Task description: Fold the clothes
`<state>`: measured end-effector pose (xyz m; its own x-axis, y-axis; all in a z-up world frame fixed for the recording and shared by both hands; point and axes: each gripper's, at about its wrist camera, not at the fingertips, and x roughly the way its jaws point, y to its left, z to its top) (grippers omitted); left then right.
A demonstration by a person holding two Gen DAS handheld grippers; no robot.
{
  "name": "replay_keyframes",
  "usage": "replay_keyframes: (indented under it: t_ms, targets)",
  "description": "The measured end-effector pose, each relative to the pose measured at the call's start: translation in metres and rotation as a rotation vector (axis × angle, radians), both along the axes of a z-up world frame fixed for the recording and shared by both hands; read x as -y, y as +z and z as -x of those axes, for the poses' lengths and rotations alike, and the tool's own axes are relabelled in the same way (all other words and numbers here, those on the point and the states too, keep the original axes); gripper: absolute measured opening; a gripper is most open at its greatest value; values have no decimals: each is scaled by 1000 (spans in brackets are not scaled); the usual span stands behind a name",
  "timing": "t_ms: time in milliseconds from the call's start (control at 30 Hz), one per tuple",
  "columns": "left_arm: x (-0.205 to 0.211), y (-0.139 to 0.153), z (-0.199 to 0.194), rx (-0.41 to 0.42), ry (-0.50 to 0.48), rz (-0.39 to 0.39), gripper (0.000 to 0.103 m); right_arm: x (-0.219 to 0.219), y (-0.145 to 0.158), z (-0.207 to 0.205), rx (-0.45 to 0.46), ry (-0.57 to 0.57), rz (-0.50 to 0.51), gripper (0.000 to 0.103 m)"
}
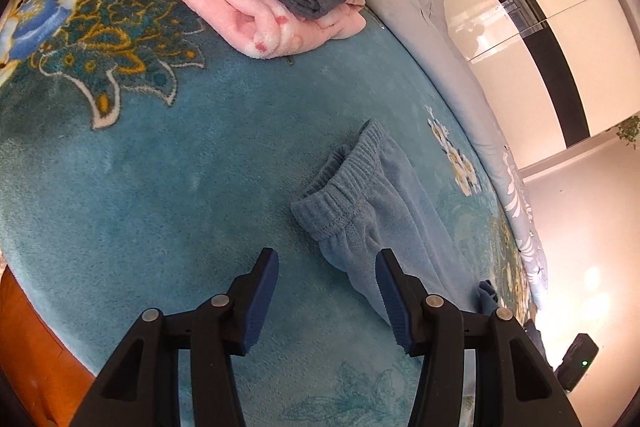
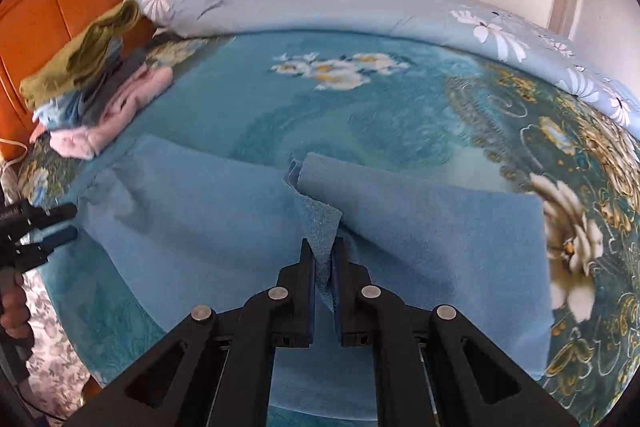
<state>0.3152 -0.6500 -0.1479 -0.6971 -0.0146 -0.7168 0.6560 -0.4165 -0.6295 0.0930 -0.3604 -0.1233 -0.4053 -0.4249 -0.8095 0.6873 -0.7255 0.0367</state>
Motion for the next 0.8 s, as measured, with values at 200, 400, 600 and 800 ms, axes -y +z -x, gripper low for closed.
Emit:
replay_keyframes:
  t_ms: [200, 400, 600, 800]
  targets:
    - [6, 2, 2, -49, 37, -7, 55, 4, 6, -19, -23, -7, 22, 7]
    - [4, -2, 14, -39, 14, -24, 57, 22, -6, -30, -3, 58, -12, 16]
    - [6, -8, 23, -26, 25, -25, 57, -2, 12, -33, 81, 126, 155, 28]
    - [14, -12, 28, -31, 65, -48, 57, -15, 5, 8, 113, -28, 183, 28]
